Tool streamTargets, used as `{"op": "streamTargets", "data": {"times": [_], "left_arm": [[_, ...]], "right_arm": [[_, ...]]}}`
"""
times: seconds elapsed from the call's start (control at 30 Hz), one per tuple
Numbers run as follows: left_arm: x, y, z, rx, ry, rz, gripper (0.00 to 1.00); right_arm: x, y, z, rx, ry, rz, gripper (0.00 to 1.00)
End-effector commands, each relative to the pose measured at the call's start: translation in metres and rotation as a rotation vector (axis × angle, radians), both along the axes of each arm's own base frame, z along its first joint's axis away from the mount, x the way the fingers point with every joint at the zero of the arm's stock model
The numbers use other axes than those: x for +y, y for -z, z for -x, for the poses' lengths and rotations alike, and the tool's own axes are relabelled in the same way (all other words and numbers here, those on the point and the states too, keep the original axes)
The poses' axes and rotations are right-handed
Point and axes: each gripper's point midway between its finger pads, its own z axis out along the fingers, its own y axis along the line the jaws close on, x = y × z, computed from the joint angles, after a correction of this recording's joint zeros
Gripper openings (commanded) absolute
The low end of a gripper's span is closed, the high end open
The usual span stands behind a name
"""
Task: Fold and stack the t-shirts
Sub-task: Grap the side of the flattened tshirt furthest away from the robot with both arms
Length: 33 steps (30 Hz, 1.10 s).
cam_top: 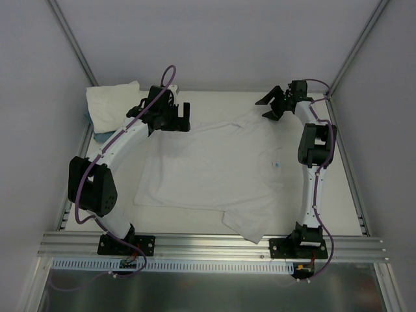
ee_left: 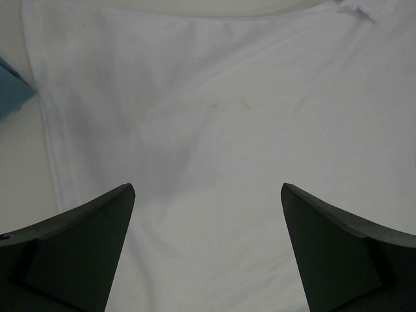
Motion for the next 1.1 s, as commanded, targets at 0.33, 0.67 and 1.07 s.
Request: {"op": "streamTargets", "data": {"times": [0.33,0.67,1.07], "left_arm": [[0.008,-0.009,-0.006,-0.03,-0.008,-0.032,0.99],[0.012,-0.009,0.0,-0.029,-0.007,-0.046,0.99],[0.012,-0.009,0.0,-0.034,-0.009,-0.039,0.99]], "right_arm": [[0.011,-0.011,-0.026,-0.074,0.036,-0.017,0.55],[0.018,0.005,-0.027,-0.055,0.041,-0.029,0.01],[0.007,-0.028,-0.011,-0.11,0.013,0.069,0.0]]}}
